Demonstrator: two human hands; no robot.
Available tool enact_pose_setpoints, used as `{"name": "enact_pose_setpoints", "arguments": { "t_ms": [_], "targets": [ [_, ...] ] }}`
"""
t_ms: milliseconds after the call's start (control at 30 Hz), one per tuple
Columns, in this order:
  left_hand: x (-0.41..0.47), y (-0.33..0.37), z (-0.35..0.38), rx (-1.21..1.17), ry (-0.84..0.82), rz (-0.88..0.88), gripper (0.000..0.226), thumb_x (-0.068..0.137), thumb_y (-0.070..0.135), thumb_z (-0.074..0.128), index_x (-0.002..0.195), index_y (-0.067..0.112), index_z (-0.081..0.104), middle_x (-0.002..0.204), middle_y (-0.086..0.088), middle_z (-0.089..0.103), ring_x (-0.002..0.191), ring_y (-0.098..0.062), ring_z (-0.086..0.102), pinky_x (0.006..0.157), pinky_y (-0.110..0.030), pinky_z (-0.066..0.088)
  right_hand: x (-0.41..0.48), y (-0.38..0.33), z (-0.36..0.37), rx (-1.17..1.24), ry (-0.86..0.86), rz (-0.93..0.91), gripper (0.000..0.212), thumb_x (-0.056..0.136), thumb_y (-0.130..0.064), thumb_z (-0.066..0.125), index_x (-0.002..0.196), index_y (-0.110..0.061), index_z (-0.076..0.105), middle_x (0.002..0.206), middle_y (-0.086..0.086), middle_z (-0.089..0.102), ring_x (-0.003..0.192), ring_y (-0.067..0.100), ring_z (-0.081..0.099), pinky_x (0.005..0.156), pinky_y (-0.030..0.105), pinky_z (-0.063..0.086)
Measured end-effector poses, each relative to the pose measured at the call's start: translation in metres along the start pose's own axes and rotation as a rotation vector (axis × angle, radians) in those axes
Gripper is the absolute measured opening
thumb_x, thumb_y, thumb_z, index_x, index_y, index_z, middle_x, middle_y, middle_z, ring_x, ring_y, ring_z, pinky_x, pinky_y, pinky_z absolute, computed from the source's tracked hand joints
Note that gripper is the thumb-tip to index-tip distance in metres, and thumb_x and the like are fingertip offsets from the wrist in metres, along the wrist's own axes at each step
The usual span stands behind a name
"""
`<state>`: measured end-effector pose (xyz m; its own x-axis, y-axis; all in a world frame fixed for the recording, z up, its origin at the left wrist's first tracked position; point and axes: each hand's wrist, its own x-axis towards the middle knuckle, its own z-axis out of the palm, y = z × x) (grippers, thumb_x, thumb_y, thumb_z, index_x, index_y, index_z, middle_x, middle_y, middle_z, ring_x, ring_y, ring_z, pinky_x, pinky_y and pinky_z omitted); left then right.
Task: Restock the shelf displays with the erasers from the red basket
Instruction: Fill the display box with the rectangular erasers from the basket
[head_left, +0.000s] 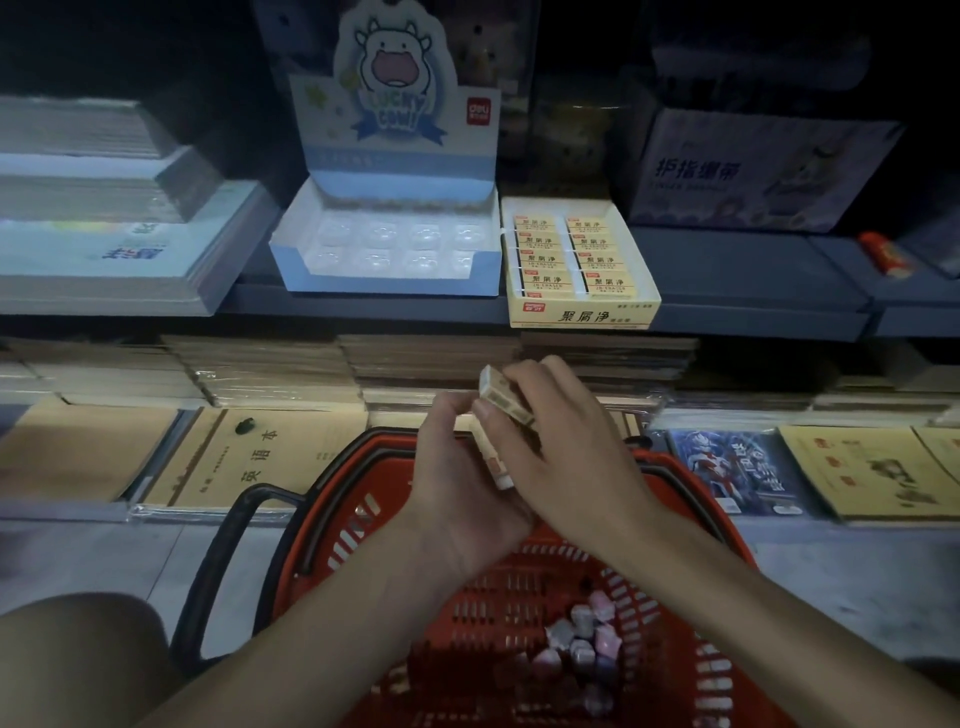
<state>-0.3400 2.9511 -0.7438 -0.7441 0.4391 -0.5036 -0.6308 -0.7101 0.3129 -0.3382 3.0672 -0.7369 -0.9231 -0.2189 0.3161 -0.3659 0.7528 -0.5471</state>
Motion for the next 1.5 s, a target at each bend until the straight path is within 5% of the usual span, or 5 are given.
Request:
{"name": "enact_pose_setpoints", "arguments": {
  "t_ms": [233, 533, 867, 1133, 1500],
  "targets": [
    [0.003, -0.024, -0.002, -0.044, 0.009, 0.028, 0.04, 0.099, 0.031, 0.044, 0.083, 0.007, 0.072, 0.076, -0.009, 0.071, 0.063, -0.022, 0.072, 0.059, -0.031, 0.061, -0.002, -0.01, -0.008, 0.482, 0.035, 0.283, 0.033, 0.108, -0.039, 0.046, 0.097, -0.021, 0.071, 0.105, -0.003, 0.054, 0.089, 0.009, 0.063, 0.077, 0.025, 0.052],
    [-0.006, -0.003, 0.005, 0.031, 0.068, 0.118, 0.033, 0.091, 0.037, 0.072, 0.104, 0.008, 0.08, 0.087, -0.009, 0.064, 0.074, -0.018, 0.061, 0.059, -0.029, 0.06, 0.004, -0.006, -0.059, 0.871, 0.156, 0.427, 0.026, 0.105, -0.027, 0.054, 0.107, -0.022, 0.08, 0.116, 0.017, 0.07, 0.086, 0.013, 0.058, 0.078, 0.031, 0.044],
    [-0.036, 0.025, 0.029, 0.363, -0.094, 0.276, 0.01, 0.085, 0.021, 0.081, 0.088, 0.022, 0.072, 0.084, 0.0, 0.064, 0.073, -0.011, 0.061, 0.045, -0.016, 0.047, 0.007, -0.004, -0.097, 0.728, 0.34, 0.312, 0.022, 0.096, -0.012, 0.07, 0.115, -0.012, 0.061, 0.095, 0.0, 0.08, 0.084, 0.023, 0.074, 0.072, 0.024, 0.059],
    [-0.027, 0.036, 0.039, 0.996, 0.105, 0.784, 0.025, 0.088, 0.007, 0.078, 0.104, 0.026, 0.078, 0.071, 0.012, 0.068, 0.057, -0.001, 0.058, 0.043, -0.019, 0.04, 0.049, 0.017, -0.109, 0.248, 0.461, 0.318, 0.023, 0.09, -0.03, 0.078, 0.11, -0.028, 0.067, 0.077, -0.01, 0.071, 0.068, -0.01, 0.067, 0.057, 0.014, 0.052],
    [0.001, 0.039, 0.042, 1.233, 0.229, 0.936, 0.037, 0.087, 0.018, 0.082, 0.116, 0.038, 0.073, 0.111, 0.013, 0.076, 0.093, 0.0, 0.073, 0.065, -0.015, 0.058, 0.075, 0.026, -0.101, -0.034, 0.381, 0.459, 0.025, 0.083, -0.045, 0.078, 0.101, -0.028, 0.076, 0.077, -0.009, 0.073, 0.081, 0.015, 0.072, 0.073, 0.042, 0.061]
  ]
}}
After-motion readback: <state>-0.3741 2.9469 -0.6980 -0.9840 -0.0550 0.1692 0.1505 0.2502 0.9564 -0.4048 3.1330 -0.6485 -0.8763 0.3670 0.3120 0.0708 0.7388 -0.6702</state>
